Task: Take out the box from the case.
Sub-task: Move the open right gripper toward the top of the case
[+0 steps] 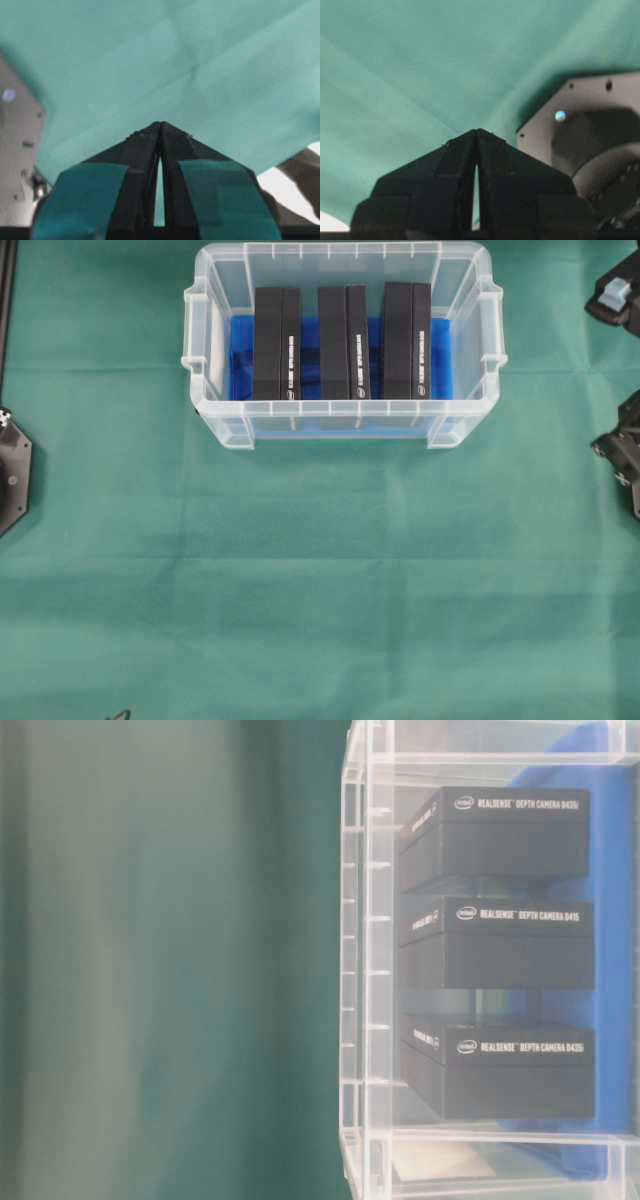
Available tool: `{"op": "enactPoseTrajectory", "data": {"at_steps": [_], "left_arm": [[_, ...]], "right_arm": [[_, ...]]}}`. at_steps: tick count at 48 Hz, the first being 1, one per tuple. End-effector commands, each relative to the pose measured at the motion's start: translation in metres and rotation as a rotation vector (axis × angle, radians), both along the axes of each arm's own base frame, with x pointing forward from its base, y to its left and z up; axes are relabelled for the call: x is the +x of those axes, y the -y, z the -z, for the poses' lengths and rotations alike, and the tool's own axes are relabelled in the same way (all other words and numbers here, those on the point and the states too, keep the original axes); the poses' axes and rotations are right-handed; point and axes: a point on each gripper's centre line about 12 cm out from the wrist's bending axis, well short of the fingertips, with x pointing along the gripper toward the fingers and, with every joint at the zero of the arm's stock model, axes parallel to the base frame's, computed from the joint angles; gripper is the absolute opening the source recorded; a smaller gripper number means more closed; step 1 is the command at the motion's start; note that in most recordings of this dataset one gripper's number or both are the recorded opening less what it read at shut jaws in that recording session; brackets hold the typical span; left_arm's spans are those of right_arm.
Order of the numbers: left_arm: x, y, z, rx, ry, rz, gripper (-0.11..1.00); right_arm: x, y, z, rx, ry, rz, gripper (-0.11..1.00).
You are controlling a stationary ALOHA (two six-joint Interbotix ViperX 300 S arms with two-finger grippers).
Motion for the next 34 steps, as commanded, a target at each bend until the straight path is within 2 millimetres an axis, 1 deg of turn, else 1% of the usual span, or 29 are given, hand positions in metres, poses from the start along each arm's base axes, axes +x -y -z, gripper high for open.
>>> {"op": "enactPoseTrajectory", "data": {"at_steps": [1, 9, 20, 25, 31, 34], "left_arm": [[-0.001, 0.0, -0.008, -0.001, -0.007, -0.019, 0.01], [-0.002, -0.001, -0.01, -0.001, -0.013, -0.032, 0.01], [-0.002, -0.004, -0.01, 0.01, -0.016, -0.045, 0.01], [-0.002, -0.009, -0.01, 0.025, -0.016, -0.058, 0.01], [-0.003, -0.019, -0.01, 0.043, -0.019, -0.093, 0.01], [0.0, -0.024, -0.009, 0.051, -0.033, -0.099, 0.01]], "right_arm": [[0.004, 0.003, -0.009, -0.01, 0.014, 0.087, 0.0], [0.008, 0.008, -0.01, -0.028, 0.022, 0.257, 0.0], [0.011, 0.011, -0.009, -0.051, 0.018, 0.284, 0.0], [0.013, 0.017, -0.008, -0.092, 0.016, 0.295, 0.0], [0.012, 0.031, -0.009, -0.115, 0.017, 0.336, 0.0], [0.011, 0.037, -0.009, -0.118, 0.013, 0.354, 0.0]]}}
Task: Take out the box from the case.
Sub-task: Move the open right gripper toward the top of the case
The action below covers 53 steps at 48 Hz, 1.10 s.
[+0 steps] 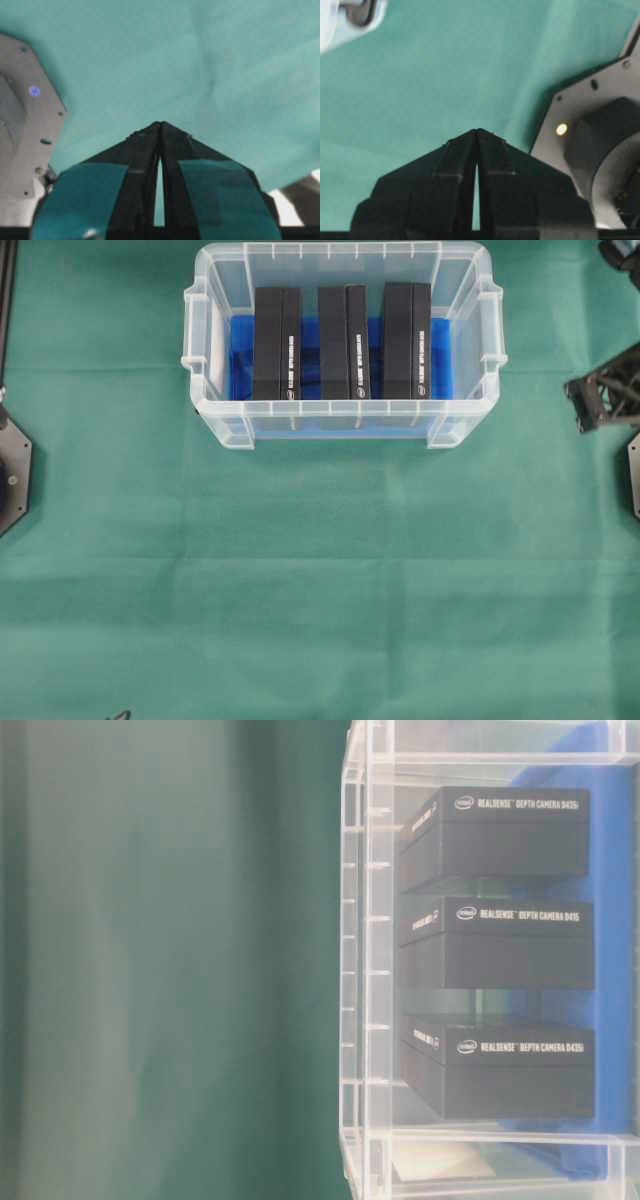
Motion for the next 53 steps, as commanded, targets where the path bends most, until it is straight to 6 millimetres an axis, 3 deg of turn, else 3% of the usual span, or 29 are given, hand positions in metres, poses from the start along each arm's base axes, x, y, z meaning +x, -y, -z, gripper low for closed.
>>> {"op": "enactPoseTrajectory", "data": {"at_steps": [1, 12, 24, 36, 45, 50, 53], "left_arm": [[0.007, -0.009, -0.005, 0.018, 0.0, -0.016, 0.01], [0.031, -0.04, 0.004, 0.051, -0.121, -0.003, 0.01], [0.029, -0.075, 0.0, 0.066, -0.146, -0.089, 0.03], [0.024, -0.086, -0.002, 0.069, -0.149, -0.127, 0.06], [0.024, -0.087, -0.002, 0.067, -0.148, -0.135, 0.08], [0.024, -0.086, -0.002, 0.064, -0.145, -0.136, 0.14], [0.024, -0.086, -0.002, 0.059, -0.146, -0.139, 0.23]], "right_arm": [[0.0, 0.01, -0.008, -0.012, 0.025, 0.029, 0.0], [0.002, 0.039, -0.009, -0.04, 0.077, 0.04, 0.0], [-0.003, 0.067, -0.009, -0.065, 0.092, 0.089, 0.0], [-0.003, 0.083, -0.003, -0.065, 0.053, 0.088, 0.0], [-0.003, 0.084, -0.003, -0.066, 0.052, 0.089, 0.0], [-0.003, 0.084, -0.002, -0.065, 0.05, 0.088, 0.02], [-0.003, 0.084, -0.001, -0.067, 0.048, 0.09, 0.1]]}}
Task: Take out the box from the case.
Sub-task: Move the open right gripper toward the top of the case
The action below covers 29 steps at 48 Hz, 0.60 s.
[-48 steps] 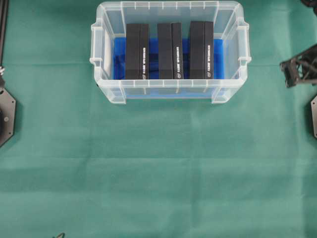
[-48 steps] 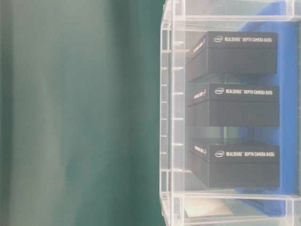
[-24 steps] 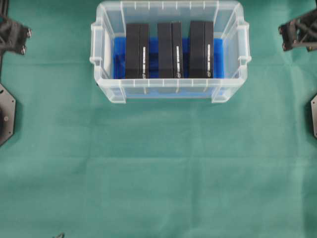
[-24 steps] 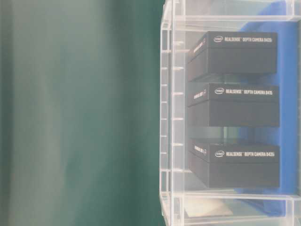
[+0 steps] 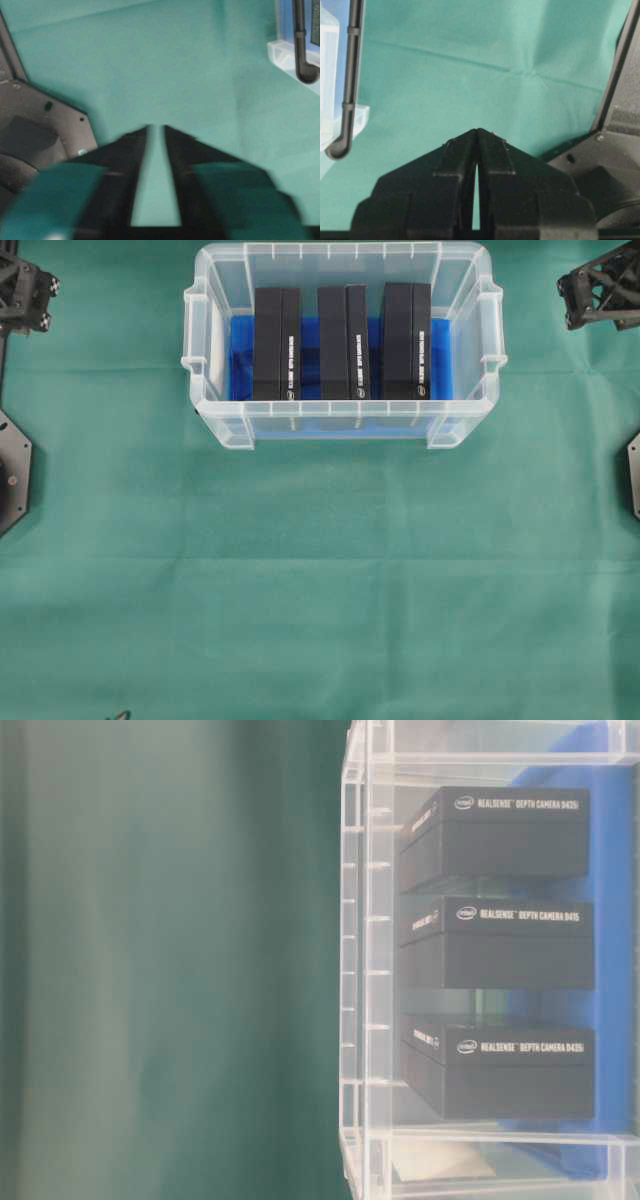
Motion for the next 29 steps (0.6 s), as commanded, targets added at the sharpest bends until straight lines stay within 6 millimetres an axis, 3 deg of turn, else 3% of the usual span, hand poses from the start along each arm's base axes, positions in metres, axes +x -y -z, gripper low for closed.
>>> {"op": "enactPoseTrajectory", "data": {"at_steps": [1, 10, 14, 17, 29], "left_arm": [[0.0006, -0.0008, -0.009, 0.009, 0.029, -0.01, 0.27], [-0.0012, 0.0013, -0.0082, -0.018, 0.02, -0.054, 0.81], [-0.0018, 0.0016, -0.0078, -0.022, 0.026, -0.077, 0.97], [-0.0024, 0.002, -0.0079, -0.024, 0.029, -0.088, 0.99], [-0.003, 0.0025, -0.0084, -0.027, 0.039, -0.11, 0.98]], "right_arm": [[0.0011, 0.002, -0.0069, -0.016, 0.021, 0.007, 0.14], [-0.0008, 0.0027, -0.0014, -0.017, 0.007, 0.031, 0.71], [-0.0022, 0.0028, 0.0001, -0.019, 0.004, 0.046, 0.9], [-0.0016, 0.0027, 0.0004, -0.018, 0.006, 0.052, 0.96], [-0.002, 0.0031, 0.0004, -0.018, 0.006, 0.061, 0.96]]}}
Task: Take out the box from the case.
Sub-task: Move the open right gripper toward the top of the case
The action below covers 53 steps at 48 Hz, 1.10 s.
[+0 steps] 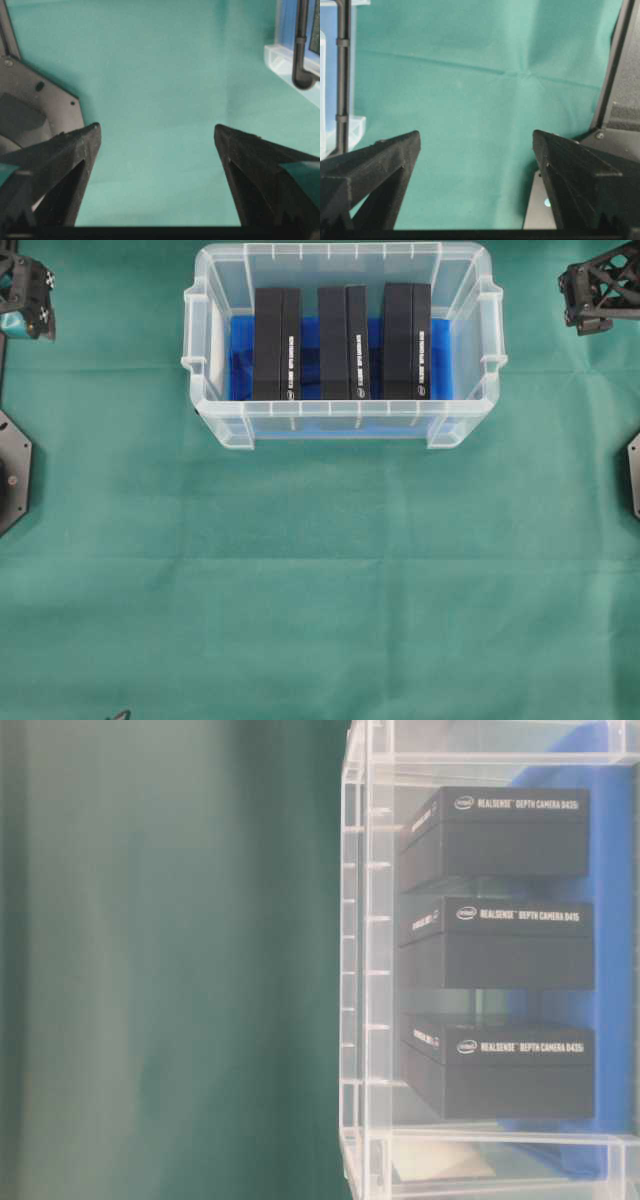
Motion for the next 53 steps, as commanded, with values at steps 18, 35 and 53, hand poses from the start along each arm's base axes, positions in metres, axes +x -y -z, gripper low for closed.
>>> {"op": "enactPoseTrajectory", "data": {"at_steps": [18, 35, 53], "left_arm": [[0.001, -0.001, -0.007, 0.009, 0.027, -0.017, 0.98], [0.002, -0.002, -0.007, 0.007, 0.025, -0.02, 0.98], [0.003, -0.002, -0.007, 0.003, 0.027, -0.04, 0.98]], "right_arm": [[0.001, 0.001, -0.005, -0.011, 0.019, 0.022, 0.95], [0.011, 0.003, -0.005, 0.011, 0.061, 0.079, 0.95], [0.057, 0.013, -0.012, 0.013, 0.094, 0.066, 0.95]]}}
